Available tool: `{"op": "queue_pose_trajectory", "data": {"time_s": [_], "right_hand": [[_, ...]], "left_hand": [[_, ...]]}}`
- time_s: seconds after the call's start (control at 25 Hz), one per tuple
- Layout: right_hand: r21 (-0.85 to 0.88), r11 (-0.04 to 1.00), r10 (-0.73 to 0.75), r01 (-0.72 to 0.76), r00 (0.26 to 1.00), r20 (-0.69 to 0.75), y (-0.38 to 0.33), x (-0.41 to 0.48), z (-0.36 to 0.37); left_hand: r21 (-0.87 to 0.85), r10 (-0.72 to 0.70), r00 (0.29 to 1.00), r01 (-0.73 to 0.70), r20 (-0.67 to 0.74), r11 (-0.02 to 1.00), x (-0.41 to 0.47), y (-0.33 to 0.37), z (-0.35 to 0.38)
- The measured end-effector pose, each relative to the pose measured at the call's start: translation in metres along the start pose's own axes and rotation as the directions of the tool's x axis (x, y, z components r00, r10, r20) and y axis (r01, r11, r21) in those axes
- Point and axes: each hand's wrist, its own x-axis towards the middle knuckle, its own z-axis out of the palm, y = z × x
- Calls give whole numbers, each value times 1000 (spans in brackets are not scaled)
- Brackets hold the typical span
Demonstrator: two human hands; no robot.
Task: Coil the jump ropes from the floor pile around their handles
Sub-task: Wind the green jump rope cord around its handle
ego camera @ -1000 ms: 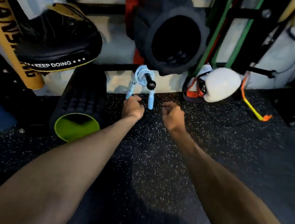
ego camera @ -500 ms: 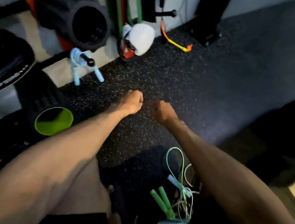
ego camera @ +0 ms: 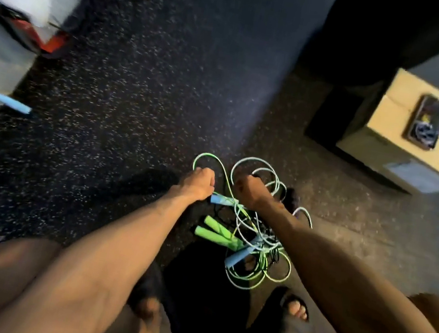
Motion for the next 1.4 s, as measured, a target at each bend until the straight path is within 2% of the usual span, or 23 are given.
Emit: {"op": "queue_pose_trajectory", "data": {"time_s": [0.08, 0.16, 0.24, 0.4, 0.6, 0.76, 0.92, 1.08, 1.16, 1.28, 1.4], "right_hand": [[4, 1000, -1, 0, 998, 68, 22, -13, 35], [10, 999, -40, 39, 990, 138, 33, -23, 68], [-21, 999, -40, 43, 989, 141, 40, -32, 89], [-164, 986, -9, 28, 994, 113, 56, -44, 122], [-297, 954, -6, 32, 996, 89, 57, -52, 132], [-234, 972, 0, -5, 1000, -21, 44, -62, 106], [-101, 995, 1, -21, 982, -188, 33, -80, 62], [-147, 985, 48, -85, 970, -236, 30, -111, 25], [-100, 992, 38, -71, 953, -302, 28, -125, 11], [66, 998, 24, 7, 888, -459, 13, -140, -21], [98, 994, 14, 54, 804, -594, -5, -156, -72]], "left_hand": [[115, 76, 989, -91, 128, 989, -3, 1, 50], [288, 162, 961, -223, 222, 931, -9, -3, 91], [426, 231, 946, -309, 226, 850, -14, -12, 116], [553, 267, 930, -366, 253, 749, -7, -23, 143], [473, 252, 923, -367, 290, 801, -10, -16, 147], [404, 285, 909, -394, 304, 826, -16, -1, 108], [356, 343, 908, -411, 238, 839, -26, 17, 58], [333, 390, 911, -412, 132, 848, -54, 31, 6], [329, 425, 902, -425, 78, 843, -70, 41, -19], [306, 483, 875, -451, -33, 838, -91, 61, -55], [321, 529, 832, -461, -168, 827, -104, 80, -92]]}}
